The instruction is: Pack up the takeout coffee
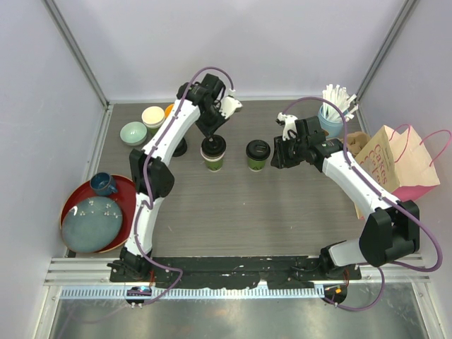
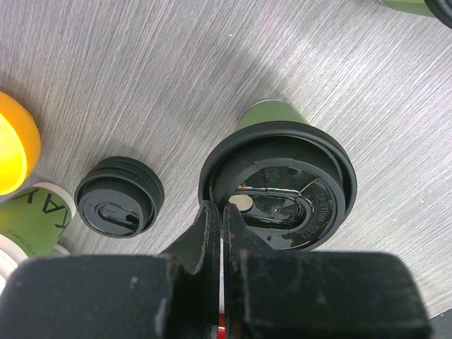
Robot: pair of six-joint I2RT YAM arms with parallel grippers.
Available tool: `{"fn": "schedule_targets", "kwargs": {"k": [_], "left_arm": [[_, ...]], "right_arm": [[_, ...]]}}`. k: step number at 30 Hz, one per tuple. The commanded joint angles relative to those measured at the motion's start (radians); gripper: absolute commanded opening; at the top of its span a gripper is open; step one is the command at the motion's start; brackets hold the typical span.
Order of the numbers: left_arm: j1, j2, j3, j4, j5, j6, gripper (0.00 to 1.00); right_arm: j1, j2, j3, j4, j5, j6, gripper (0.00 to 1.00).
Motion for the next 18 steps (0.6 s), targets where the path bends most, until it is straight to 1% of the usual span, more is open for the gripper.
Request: {"fn": "schedule_targets", "kwargs": {"k": [1, 7, 18], "left_arm": [[0.004, -0.065, 0.028, -0.25, 0.035, 0.024, 0.0], [0.004, -0.059, -0.009, -0.241, 0.031, 0.029, 0.0], [0.004, -0.028, -0.007, -0.227, 0.011, 0.021, 0.0]], "right_arm": [[0.006, -0.022, 0.03, 0.002, 0.001, -0.012, 0.35], [0.008, -0.02, 0.031, -0.001, 0.001, -0.015, 0.35], [0.008, -0.015, 0.033, -0.002, -0.002, -0.017, 0.35]]}}
